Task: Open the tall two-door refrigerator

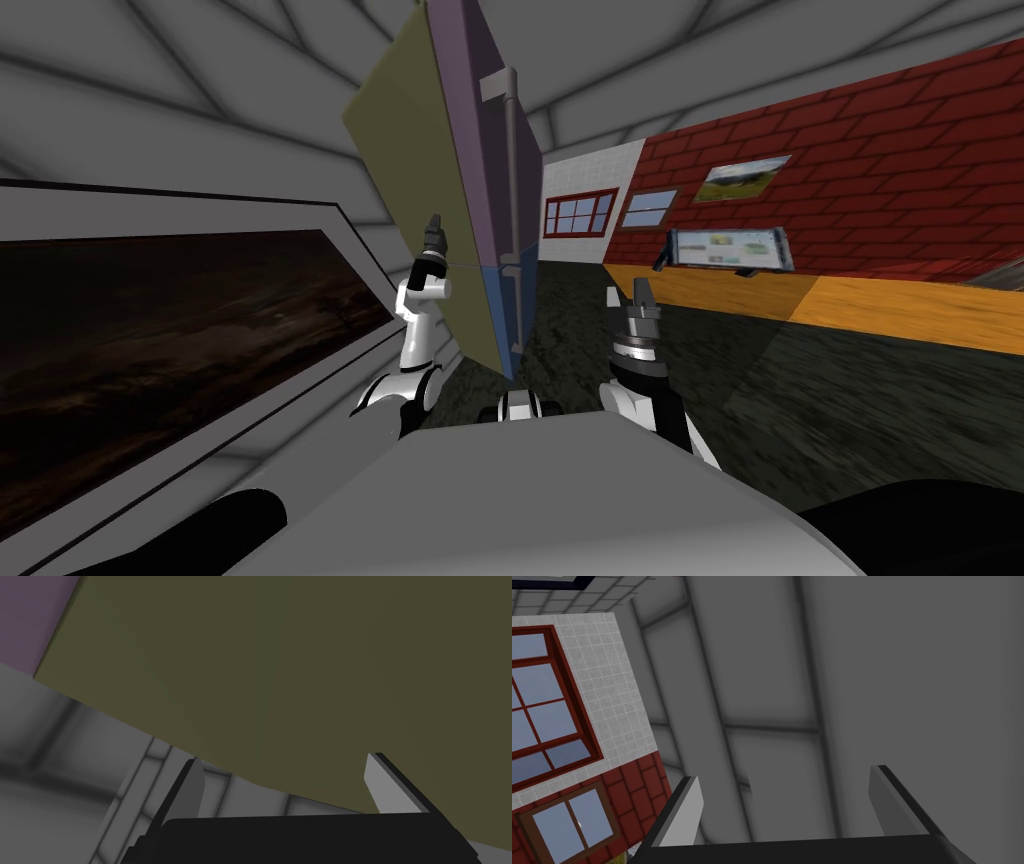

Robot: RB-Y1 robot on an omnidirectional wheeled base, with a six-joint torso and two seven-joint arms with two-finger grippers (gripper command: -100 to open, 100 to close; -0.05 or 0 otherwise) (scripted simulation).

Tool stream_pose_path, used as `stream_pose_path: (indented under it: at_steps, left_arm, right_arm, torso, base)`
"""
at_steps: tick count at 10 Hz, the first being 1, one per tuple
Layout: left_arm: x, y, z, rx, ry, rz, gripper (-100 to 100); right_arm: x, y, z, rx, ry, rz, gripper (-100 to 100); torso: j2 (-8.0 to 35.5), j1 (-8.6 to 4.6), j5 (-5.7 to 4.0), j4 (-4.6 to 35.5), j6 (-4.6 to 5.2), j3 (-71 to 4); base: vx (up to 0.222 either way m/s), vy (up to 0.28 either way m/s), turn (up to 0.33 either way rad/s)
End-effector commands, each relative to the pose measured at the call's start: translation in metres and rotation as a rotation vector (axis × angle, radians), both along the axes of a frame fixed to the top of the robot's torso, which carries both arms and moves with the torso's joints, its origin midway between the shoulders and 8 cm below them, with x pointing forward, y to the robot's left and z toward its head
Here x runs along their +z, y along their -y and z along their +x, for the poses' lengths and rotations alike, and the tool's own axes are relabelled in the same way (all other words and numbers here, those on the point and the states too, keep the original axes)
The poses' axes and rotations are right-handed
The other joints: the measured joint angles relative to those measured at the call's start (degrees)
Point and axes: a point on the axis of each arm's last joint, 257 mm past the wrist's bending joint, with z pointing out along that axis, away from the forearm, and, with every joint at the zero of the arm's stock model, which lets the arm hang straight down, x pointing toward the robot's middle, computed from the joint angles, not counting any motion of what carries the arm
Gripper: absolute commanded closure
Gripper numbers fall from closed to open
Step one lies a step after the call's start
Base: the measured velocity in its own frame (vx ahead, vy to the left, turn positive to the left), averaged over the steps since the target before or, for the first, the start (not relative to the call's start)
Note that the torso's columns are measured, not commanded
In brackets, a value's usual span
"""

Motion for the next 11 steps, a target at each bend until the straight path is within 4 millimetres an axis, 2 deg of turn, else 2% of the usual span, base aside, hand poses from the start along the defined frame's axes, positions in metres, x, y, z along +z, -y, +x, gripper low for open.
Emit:
stream_pose_path:
  at_steps: [1,3,4,5,7,8,9,10,11]
  left_arm:
    - [0.012,-0.002,0.013,0.009,-0.028,-0.010,-100]
    - [0.043,0.010,0.006,-0.009,0.016,-0.012,-100]
    - [0.047,0.011,0.005,-0.012,0.022,-0.012,-100]
    - [0.035,0.002,0.023,0.007,-0.048,-0.024,-100]
    - [0.063,0.013,0.017,-0.010,-0.008,-0.025,-100]
    - [0.072,0.016,0.014,-0.016,0.006,-0.025,-100]
    - [0.064,0.009,0.028,0.000,-0.057,-0.037,-100]
    - [0.071,0.013,0.030,-0.006,-0.055,-0.038,-100]
    - [0.088,0.020,0.025,-0.017,-0.027,-0.038,-100]
  right_arm:
    - [0.000,0.000,0.000,0.000,0.000,0.000,0]
    - [0.000,0.000,0.000,0.000,0.000,0.000,0]
    - [0.000,0.000,0.000,0.000,0.000,0.000,0]
    - [0.000,0.000,0.000,0.000,0.000,0.000,0]
    - [0.000,0.000,0.000,0.000,0.000,0.000,0]
    - [0.000,0.000,0.000,0.000,0.000,0.000,0]
    - [0.000,0.000,0.000,0.000,0.000,0.000,0]
    - [0.000,0.000,0.000,0.000,0.000,0.000,0]
    - [0.000,0.000,0.000,0.000,0.000,0.000,0]
  torso:
    - [0.03,-0.07,-0.04,0.02,0.02,0.02]
    - [-0.06,-0.03,-0.01,-0.03,0.02,-0.06]
    - [0.02,-0.08,-0.03,0.00,0.02,0.02]
    - [0.02,-0.14,-0.08,0.03,0.07,0.00]
    - [-0.07,-0.06,-0.02,-0.05,0.02,-0.08]
    - [0.01,-0.09,-0.04,0.00,0.03,0.00]
    - [0.08,-0.18,-0.10,0.05,0.09,0.03]
    - [0.01,-0.17,-0.07,-0.03,0.05,-0.04]
    - [-0.10,-0.14,-0.08,-0.04,0.09,-0.12]
  base:
    - [-0.022,0.001,0.032]
    - [-0.022,-0.002,0.007]
    - [0.002,0.002,0.012]
    - [-0.022,-0.005,0.034]
    - [-0.021,-0.006,0.006]
    - [0.001,0.003,0.010]
    - [-0.013,-0.003,0.033]
    - [-0.028,-0.010,0.026]
    - [-0.019,-0.006,-0.003]
